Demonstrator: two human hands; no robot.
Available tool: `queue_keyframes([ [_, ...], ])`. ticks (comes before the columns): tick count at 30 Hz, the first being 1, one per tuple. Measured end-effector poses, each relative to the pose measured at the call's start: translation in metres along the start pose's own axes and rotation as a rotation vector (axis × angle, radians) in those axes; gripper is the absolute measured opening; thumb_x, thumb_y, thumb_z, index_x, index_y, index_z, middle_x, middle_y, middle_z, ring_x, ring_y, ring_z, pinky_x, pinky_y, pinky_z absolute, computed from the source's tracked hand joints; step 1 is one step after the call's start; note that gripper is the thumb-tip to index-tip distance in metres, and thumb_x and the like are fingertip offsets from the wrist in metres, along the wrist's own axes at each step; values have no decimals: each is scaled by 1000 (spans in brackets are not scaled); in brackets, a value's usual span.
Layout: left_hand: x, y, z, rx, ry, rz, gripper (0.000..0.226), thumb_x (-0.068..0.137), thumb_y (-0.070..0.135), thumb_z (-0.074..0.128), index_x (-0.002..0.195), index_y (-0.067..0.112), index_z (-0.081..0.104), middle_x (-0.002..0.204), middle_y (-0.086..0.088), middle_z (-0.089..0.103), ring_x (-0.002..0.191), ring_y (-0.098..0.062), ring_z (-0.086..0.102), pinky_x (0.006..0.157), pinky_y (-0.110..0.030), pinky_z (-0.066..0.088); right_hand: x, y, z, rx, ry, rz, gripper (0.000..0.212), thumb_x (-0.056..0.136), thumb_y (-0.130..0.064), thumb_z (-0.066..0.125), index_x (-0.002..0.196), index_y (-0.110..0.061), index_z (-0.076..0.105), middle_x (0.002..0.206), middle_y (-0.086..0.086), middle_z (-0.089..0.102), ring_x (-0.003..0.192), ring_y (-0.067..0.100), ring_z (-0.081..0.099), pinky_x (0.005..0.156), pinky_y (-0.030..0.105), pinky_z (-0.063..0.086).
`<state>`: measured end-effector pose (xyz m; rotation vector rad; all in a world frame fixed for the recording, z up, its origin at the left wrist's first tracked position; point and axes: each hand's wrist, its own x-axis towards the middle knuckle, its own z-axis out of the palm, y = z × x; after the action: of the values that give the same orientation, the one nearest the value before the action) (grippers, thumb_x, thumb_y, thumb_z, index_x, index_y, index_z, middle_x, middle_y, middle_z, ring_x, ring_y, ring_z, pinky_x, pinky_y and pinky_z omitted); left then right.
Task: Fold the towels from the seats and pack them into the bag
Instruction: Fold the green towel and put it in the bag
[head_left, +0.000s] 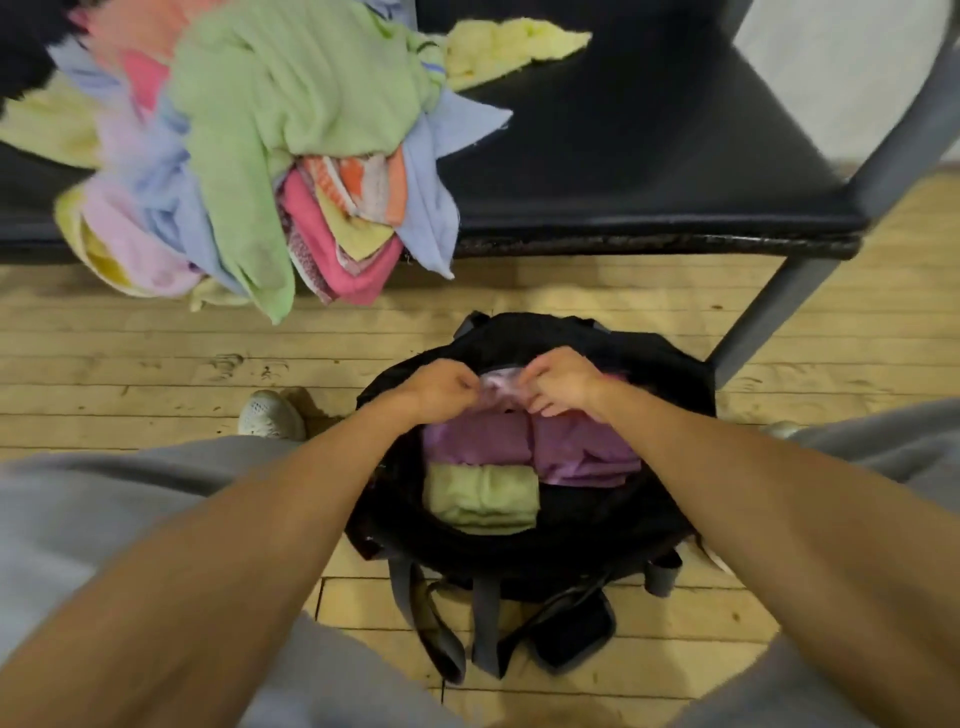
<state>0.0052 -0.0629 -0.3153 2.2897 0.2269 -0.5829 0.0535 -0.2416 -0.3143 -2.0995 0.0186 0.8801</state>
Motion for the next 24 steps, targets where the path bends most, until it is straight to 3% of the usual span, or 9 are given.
queue_keyframes([
  [3,-28,29,-36,-131,14,48,20,92,4,55,109,6,65,91,-9,65,73,-17,60,63,-19,48,-21,-47,-17,-23,73,-206,27,93,-3,53,77,-19,67,82,7,69,71,21,64,71,36,56],
  [5,-48,42,-62,-185,32,78,18,93,7,53,108,13,62,96,-7,66,79,-17,62,67,-21,49,-37,-79,-26,-68,102,-309,20,92,-3,56,83,-17,68,86,8,70,73,18,64,68,29,54],
  [7,-66,52,-89,-251,86,143,17,94,5,52,102,18,61,95,-7,66,76,-15,62,59,-14,49,-47,-107,-34,-92,137,-388,14,89,-1,60,92,-11,69,86,12,69,72,19,62,62,24,54],
  [9,-79,55,-116,-286,197,189,20,94,7,56,111,15,62,96,-8,69,76,-13,65,55,-11,49,-54,-132,-40,-86,153,-446,16,90,3,58,98,-6,68,90,15,69,70,20,60,62,26,52],
  [14,-86,42,-182,-338,426,266,19,92,6,58,109,12,65,92,-4,69,77,-16,65,70,-22,52,-48,-182,-45,-203,251,-560,20,92,-5,55,104,-13,69,95,4,71,89,18,68,80,32,59],
  [16,-79,26,-199,-306,568,255,20,90,6,58,105,16,67,91,-5,68,77,-14,62,70,-20,49,-40,-197,-42,-190,293,-600,19,92,-8,57,103,-15,70,88,-2,69,87,17,68,81,33,58],
  [19,-64,-10,-212,-182,785,148,31,89,9,59,120,11,60,100,-9,63,87,-18,58,69,-22,45,-24,-217,-30,-193,315,-661,15,92,-12,59,100,-18,69,80,-7,66,82,18,67,78,30,57],
  [21,-55,-29,-217,-82,845,86,43,88,12,64,128,4,53,111,-15,59,100,-26,57,82,-31,46,-10,-228,-19,-172,330,-672,11,91,-18,62,100,-20,67,80,-3,68,82,18,67,80,33,57],
  [24,-49,-42,-219,-122,834,66,45,86,16,69,126,1,54,113,-15,59,104,-28,58,90,-36,48,9,-239,1,-90,335,-665,32,89,-33,67,118,-22,64,92,4,71,87,21,68,85,36,55],
])
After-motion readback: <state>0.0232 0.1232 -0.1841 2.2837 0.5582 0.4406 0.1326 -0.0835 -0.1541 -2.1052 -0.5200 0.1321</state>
